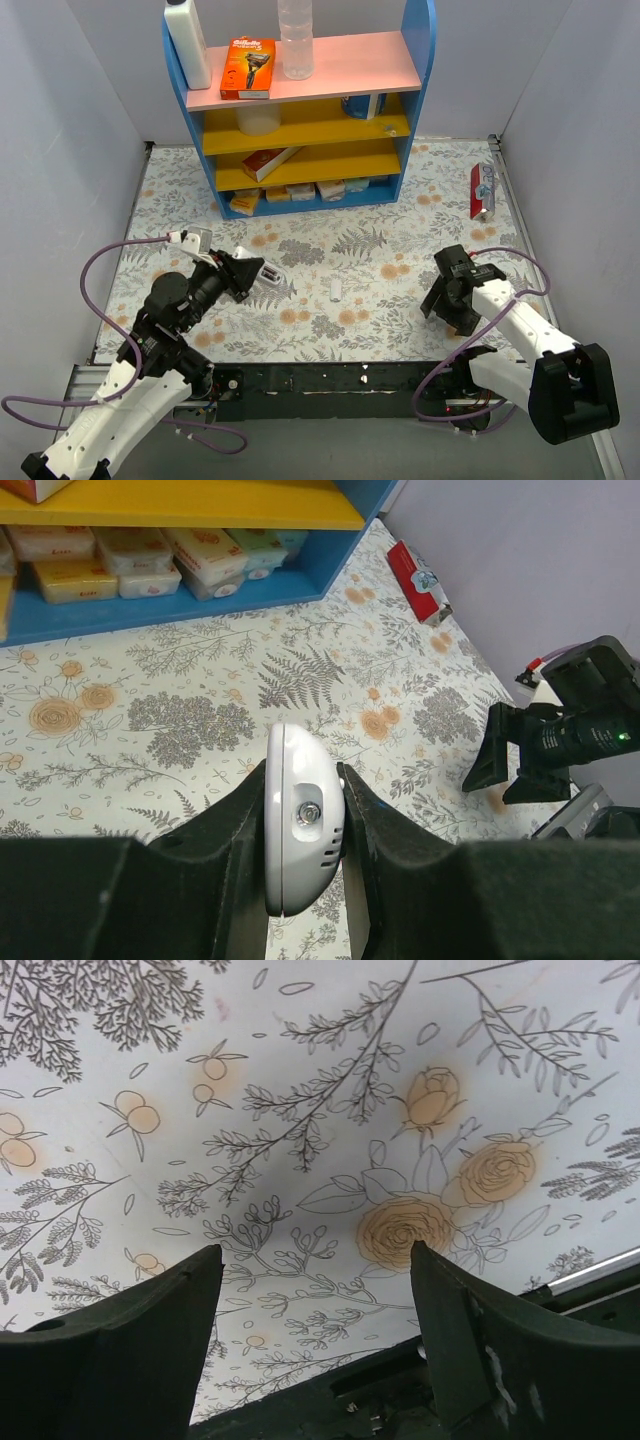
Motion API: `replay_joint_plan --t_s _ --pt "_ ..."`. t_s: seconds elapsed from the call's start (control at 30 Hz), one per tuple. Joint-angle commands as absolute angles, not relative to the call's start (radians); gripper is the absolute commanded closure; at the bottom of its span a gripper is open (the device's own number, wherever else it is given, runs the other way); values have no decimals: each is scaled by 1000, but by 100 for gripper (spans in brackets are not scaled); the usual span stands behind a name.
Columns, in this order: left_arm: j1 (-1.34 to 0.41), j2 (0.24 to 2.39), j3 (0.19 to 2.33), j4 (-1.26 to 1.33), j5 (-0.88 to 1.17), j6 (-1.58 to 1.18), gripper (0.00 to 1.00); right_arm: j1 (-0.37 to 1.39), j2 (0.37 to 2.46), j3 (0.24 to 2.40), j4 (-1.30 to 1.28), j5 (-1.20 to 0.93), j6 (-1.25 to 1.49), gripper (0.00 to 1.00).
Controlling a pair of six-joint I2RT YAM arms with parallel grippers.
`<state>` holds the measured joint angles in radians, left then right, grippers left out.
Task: Load the batteries into the remote control
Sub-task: Place the remote control at the center of the board.
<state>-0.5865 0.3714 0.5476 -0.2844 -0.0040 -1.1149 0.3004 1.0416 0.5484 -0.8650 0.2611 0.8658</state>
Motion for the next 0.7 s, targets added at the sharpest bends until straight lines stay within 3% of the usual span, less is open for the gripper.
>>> replay_joint_plan --t_s 0.0,0.37,0.67 --pt "-591 394 568 -284 -2 -1091 100 296 1065 558 -790 206 813 18" --pt "-577 649 496 -114 253 -1279 100 298 980 575 -438 11 493 25" --pt "-578 1023 468 124 341 -1358 100 296 904 566 -322 -155 338 24"
